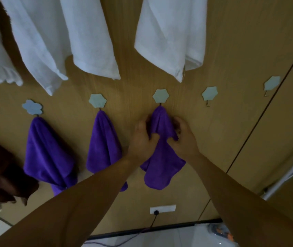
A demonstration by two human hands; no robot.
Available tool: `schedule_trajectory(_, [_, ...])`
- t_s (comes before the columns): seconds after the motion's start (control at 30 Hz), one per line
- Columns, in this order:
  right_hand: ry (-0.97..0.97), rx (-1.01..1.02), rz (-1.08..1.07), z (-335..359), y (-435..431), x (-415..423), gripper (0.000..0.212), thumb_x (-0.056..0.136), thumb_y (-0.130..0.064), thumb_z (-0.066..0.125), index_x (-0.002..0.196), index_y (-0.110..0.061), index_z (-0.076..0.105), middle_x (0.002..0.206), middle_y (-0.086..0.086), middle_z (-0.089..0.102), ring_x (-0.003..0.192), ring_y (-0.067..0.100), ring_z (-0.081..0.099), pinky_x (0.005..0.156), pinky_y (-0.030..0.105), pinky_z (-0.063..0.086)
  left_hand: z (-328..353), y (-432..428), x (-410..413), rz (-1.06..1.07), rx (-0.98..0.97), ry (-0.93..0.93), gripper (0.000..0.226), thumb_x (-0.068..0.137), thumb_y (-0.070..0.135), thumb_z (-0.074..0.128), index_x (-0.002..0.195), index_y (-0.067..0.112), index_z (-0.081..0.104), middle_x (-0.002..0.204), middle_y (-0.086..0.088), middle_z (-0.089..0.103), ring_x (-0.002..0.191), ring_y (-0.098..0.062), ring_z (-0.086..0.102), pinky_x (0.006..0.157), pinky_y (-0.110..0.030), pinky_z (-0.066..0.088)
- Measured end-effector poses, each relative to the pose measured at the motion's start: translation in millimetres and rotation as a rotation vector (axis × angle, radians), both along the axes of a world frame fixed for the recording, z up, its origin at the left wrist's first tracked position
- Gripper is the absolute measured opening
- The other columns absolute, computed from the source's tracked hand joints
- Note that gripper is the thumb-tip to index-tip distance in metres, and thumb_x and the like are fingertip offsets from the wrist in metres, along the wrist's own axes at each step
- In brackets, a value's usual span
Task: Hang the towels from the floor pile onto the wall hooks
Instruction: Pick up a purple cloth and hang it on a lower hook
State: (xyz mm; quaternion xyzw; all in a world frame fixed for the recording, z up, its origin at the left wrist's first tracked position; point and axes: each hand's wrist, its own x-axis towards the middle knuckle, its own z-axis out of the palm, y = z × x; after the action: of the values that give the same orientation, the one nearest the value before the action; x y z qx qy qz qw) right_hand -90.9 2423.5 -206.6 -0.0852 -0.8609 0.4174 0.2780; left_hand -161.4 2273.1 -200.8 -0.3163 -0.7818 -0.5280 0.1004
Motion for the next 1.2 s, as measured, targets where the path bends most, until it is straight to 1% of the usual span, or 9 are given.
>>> schedule_trajectory(0.13, [-0.017,-0.096,0.05,0,-19,-15,0.043,0.085,0.003,0.057,0.127,-0.006,0.051,0.103,-0.011,0.061,0.091,-0.012,0.057,0.081,0.003,0.04,5,15,11,-0.043,-0.024,-0.102,0.038,0.09,0.002,0.05,0.128,0.003,0.047,0.102,-0.001,0.058,0.083,-0.005,0.052,0.07,0.0,0.037])
schedule_trajectory(0.27, [-0.231,-0.106,0.043,-19,-21,-8,0.055,0.086,0.002,0.055,0.139,-0.006,0.042,0.132,0.012,0.056,0.121,0.025,0.053,0.096,0.023,0.037,-8,7,12,0.028,-0.152,-0.171,0.022,0.091,-0.001,0.046,0.113,-0.002,0.051,0.091,-0.007,0.053,0.082,-0.017,0.049,0.078,-0.027,0.041])
schedule_trajectory(0.37, [-0.346,-0.122,0.004,-34,-18,9,0.068,0.08,-0.004,0.063,0.142,-0.012,0.038,0.132,0.008,0.057,0.12,0.027,0.054,0.089,0.025,0.039,-28,-12,8,-0.019,-0.405,-0.221,0.007,0.089,0.002,0.05,0.089,0.002,0.057,0.086,-0.019,0.062,0.083,-0.032,0.06,0.067,-0.027,0.039])
schedule_trajectory(0.6, [-0.584,-0.142,-0.183,-62,-17,72,0.077,0.08,-0.014,0.071,0.147,-0.01,0.033,0.145,0.007,0.044,0.129,0.021,0.046,0.088,0.014,0.033,-63,-39,12,-0.303,-0.882,-0.269,0.045,0.087,0.019,0.064,0.127,0.003,0.05,0.125,-0.014,0.058,0.115,-0.028,0.055,0.073,-0.014,0.031])
schedule_trajectory(0.7, [-0.655,-0.109,-0.316,-64,-24,107,0.077,0.083,-0.02,0.07,0.149,-0.014,0.03,0.152,0.005,0.036,0.134,0.021,0.042,0.097,0.019,0.034,-69,-43,20,-0.425,-1.052,-0.291,0.065,0.086,0.026,0.067,0.142,0.011,0.037,0.14,-0.01,0.048,0.123,-0.027,0.05,0.094,-0.029,0.041])
schedule_trajectory(0.87, [-0.695,-0.134,-0.527,-71,-72,176,0.072,0.086,-0.023,0.068,0.148,-0.016,0.033,0.151,0.008,0.036,0.134,0.023,0.042,0.097,0.021,0.034,-79,-47,54,-0.69,-1.134,-0.199,0.069,0.089,0.027,0.064,0.146,0.012,0.028,0.123,-0.005,0.051,0.091,-0.02,0.059,0.072,-0.022,0.046])
schedule_trajectory(0.97, [-0.73,-0.18,-0.644,-84,-124,226,0.065,0.084,-0.026,0.068,0.143,-0.019,0.041,0.142,0.01,0.047,0.121,0.026,0.053,0.087,0.023,0.041,-91,-59,80,-0.859,-1.113,-0.052,0.074,0.085,0.031,0.064,0.146,0.012,0.026,0.139,-0.009,0.045,0.114,-0.024,0.055,0.087,-0.024,0.044])
schedule_trajectory(1.1, [-0.799,-0.273,-0.785,-98,-205,308,0.058,0.083,-0.028,0.071,0.137,-0.023,0.05,0.144,0.006,0.044,0.119,0.028,0.054,0.095,0.035,0.049,-107,-83,145,-1.099,-1.167,0.018,0.049,0.081,0.03,0.065,0.123,0.013,0.046,0.132,-0.01,0.051,0.1,-0.02,0.055,0.078,-0.026,0.046])
schedule_trajectory(1.2, [-0.868,-0.332,-0.938,-102,-259,379,0.052,0.084,-0.027,0.07,0.133,-0.02,0.054,0.141,0.009,0.047,0.121,0.032,0.052,0.099,0.034,0.044,-117,-95,210,-1.279,-1.192,0.032,0.069,0.081,0.032,0.064,0.141,0.014,0.036,0.143,-0.008,0.044,0.116,-0.025,0.053,0.091,-0.032,0.048])
